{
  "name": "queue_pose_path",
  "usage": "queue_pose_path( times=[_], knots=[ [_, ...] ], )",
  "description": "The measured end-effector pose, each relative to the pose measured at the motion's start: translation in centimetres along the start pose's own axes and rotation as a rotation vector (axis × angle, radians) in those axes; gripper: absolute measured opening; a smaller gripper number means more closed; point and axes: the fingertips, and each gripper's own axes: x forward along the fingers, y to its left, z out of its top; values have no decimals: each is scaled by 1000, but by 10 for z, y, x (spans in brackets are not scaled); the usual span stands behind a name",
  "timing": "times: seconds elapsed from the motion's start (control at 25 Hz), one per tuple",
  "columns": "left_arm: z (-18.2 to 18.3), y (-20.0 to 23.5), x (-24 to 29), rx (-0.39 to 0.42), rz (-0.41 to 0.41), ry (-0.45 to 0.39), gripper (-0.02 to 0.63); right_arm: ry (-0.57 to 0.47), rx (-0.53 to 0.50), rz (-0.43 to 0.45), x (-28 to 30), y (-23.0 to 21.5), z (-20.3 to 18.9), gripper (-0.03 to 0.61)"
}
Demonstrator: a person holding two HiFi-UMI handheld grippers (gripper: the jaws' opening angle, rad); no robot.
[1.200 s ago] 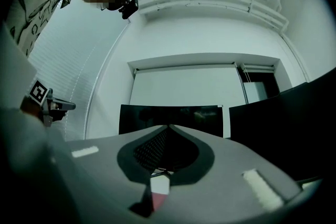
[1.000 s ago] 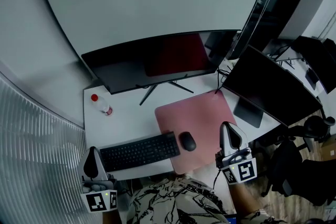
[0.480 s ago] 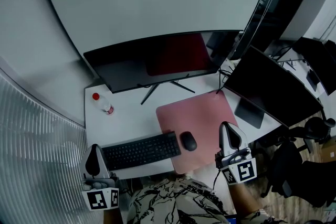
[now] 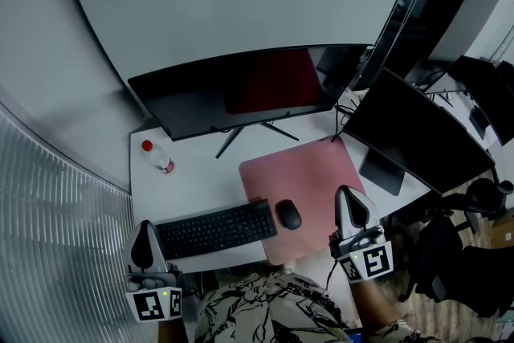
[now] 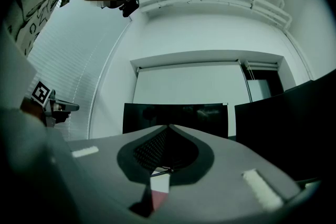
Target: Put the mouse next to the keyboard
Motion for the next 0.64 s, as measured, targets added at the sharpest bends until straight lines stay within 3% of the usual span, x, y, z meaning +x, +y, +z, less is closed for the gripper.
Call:
queue_pose_path(
  times=[0.64],
  knots=[
    [1, -2, 0, -3, 1, 4, -5, 24, 13, 20, 1, 6, -6, -2]
  ],
)
